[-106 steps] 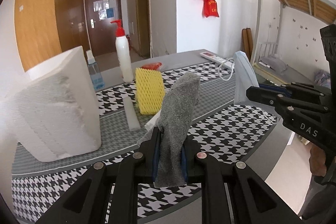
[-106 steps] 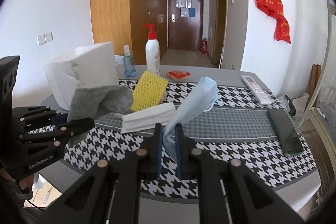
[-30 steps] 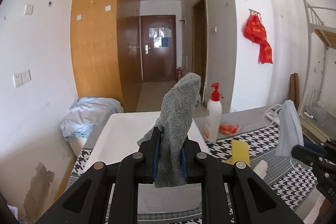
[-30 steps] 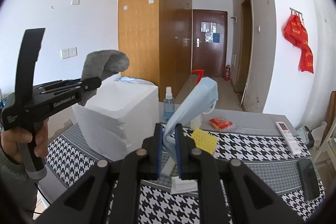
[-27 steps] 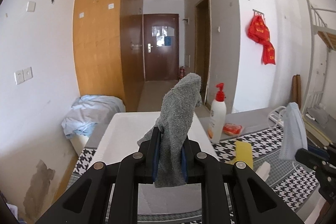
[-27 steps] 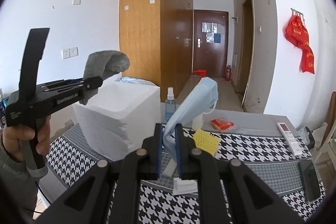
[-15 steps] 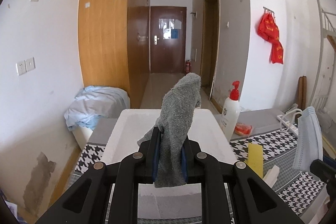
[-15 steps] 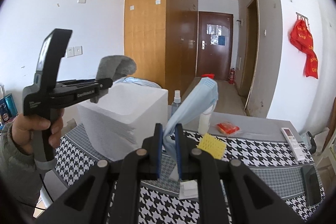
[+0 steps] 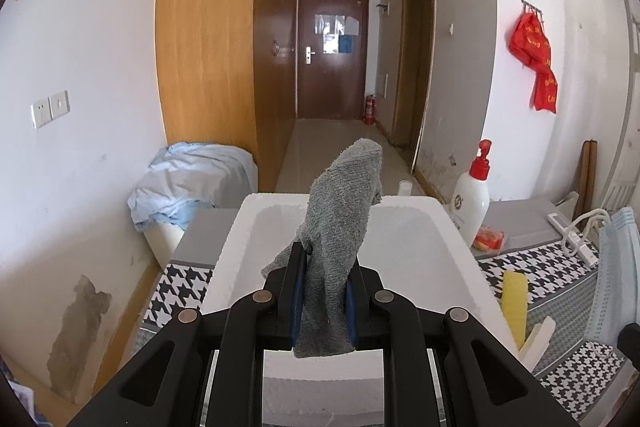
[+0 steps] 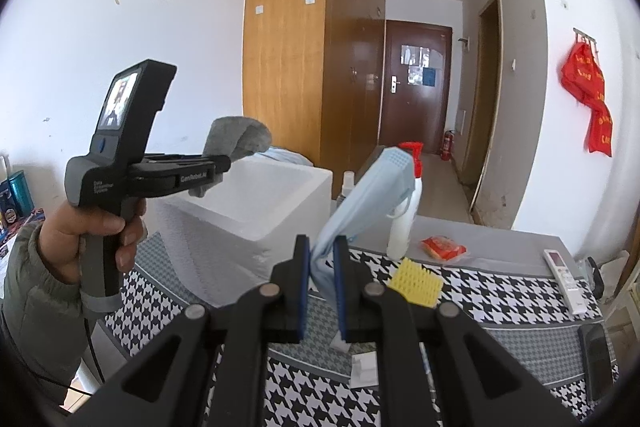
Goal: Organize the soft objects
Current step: 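Carry the grey sock in the left tool over the white foam box, then open the left tool to drop the sock into the foam box, then carry the blue mask in the right tool over the foam box and release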
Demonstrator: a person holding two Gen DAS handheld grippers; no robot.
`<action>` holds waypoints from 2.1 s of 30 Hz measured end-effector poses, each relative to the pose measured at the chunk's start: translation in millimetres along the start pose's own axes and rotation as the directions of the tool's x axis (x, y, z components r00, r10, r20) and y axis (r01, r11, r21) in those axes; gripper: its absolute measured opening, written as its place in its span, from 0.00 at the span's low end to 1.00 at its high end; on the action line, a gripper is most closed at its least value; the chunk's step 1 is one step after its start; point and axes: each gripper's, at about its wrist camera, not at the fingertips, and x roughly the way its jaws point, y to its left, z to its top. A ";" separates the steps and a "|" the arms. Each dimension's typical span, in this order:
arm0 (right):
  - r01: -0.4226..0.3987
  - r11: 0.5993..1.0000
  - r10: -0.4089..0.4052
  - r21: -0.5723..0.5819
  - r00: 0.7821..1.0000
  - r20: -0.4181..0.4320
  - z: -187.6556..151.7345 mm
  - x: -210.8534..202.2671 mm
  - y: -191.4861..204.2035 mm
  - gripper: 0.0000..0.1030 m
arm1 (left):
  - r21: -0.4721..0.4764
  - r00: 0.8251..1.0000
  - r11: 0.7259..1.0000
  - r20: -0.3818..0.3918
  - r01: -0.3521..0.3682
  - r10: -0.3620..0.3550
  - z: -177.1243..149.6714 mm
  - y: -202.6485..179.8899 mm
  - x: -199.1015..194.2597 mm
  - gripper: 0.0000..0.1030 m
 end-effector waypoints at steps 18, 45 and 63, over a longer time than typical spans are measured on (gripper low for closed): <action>0.017 1.000 -0.018 -0.003 1.000 -0.009 6.6 8.1 7.2 0.14 | -0.026 1.000 1.000 -0.022 0.016 -0.017 -3.0 16.5 6.7 0.81; 0.017 0.999 -0.018 -0.035 1.000 -0.012 30.9 29.5 26.1 0.14 | -0.053 0.995 0.998 0.099 -0.016 0.021 -8.2 42.6 -39.9 0.99; -0.030 0.997 0.028 -0.066 0.999 -0.030 48.7 49.4 47.1 0.14 | -0.084 0.987 0.993 0.137 -0.077 0.088 -33.4 77.0 -68.3 0.99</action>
